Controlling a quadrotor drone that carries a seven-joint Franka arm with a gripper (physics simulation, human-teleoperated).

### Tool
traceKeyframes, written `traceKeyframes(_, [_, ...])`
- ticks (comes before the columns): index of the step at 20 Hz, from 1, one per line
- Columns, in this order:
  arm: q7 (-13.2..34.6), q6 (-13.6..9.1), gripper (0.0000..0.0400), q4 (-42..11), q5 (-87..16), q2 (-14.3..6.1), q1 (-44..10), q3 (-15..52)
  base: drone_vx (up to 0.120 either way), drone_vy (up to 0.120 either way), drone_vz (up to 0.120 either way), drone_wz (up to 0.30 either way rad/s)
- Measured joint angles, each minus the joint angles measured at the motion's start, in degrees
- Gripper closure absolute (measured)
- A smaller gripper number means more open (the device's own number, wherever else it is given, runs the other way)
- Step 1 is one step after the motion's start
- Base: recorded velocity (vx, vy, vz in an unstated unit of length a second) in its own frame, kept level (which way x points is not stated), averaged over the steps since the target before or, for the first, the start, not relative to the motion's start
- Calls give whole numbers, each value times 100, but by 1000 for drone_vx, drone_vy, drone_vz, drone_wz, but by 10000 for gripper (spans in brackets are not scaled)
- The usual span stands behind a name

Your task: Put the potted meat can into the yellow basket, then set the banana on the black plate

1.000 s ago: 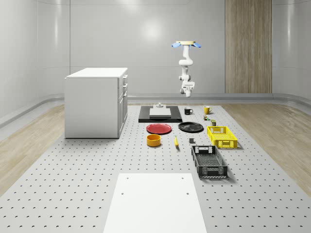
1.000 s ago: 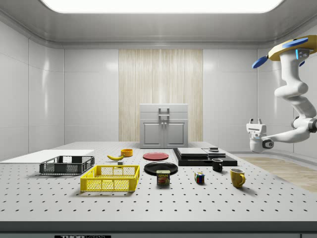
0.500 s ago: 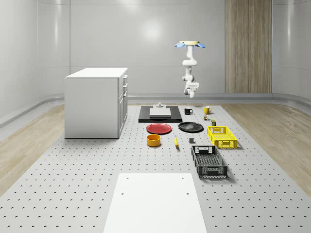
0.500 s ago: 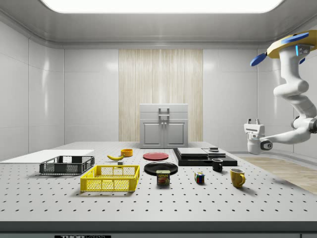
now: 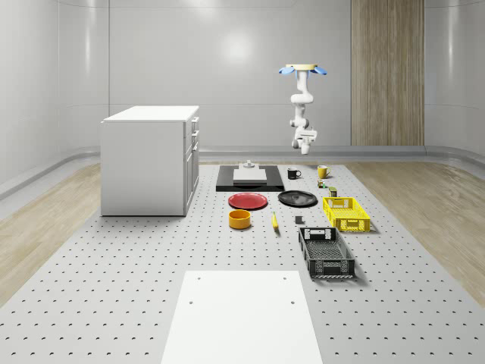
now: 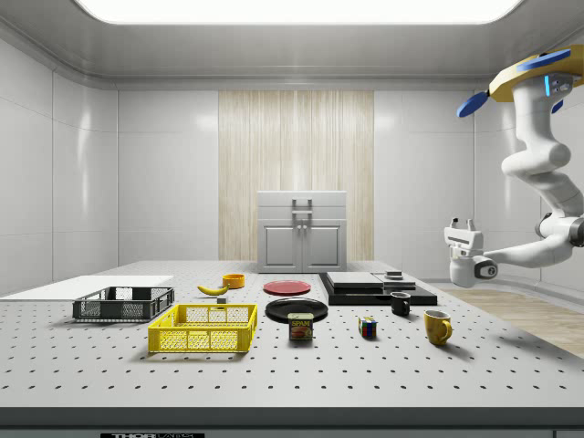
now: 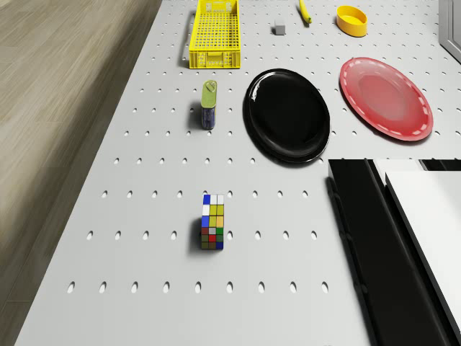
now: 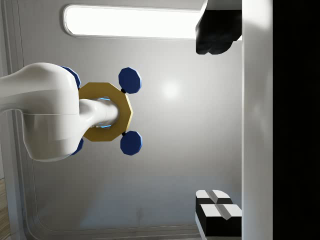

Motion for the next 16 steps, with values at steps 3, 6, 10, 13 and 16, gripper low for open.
traceKeyframes(3, [32, 16, 0, -25, -243, -13, -53, 173, 120, 120, 0, 0])
traceKeyframes(6, [86, 36, 0, -78, -645, -33, -142, 458, 120, 120, 0, 0])
traceKeyframes(10, [222, 80, 0, -274, -1590, -87, -353, 1121, 120, 120, 0, 0])
traceKeyframes(13, [416, 140, 0, -661, -2762, -179, -624, 1917, 120, 120, 0, 0])
traceKeyframes(16, [764, 216, 0, -1425, -4401, -351, -1034, 2955, 120, 107, 0, 0])
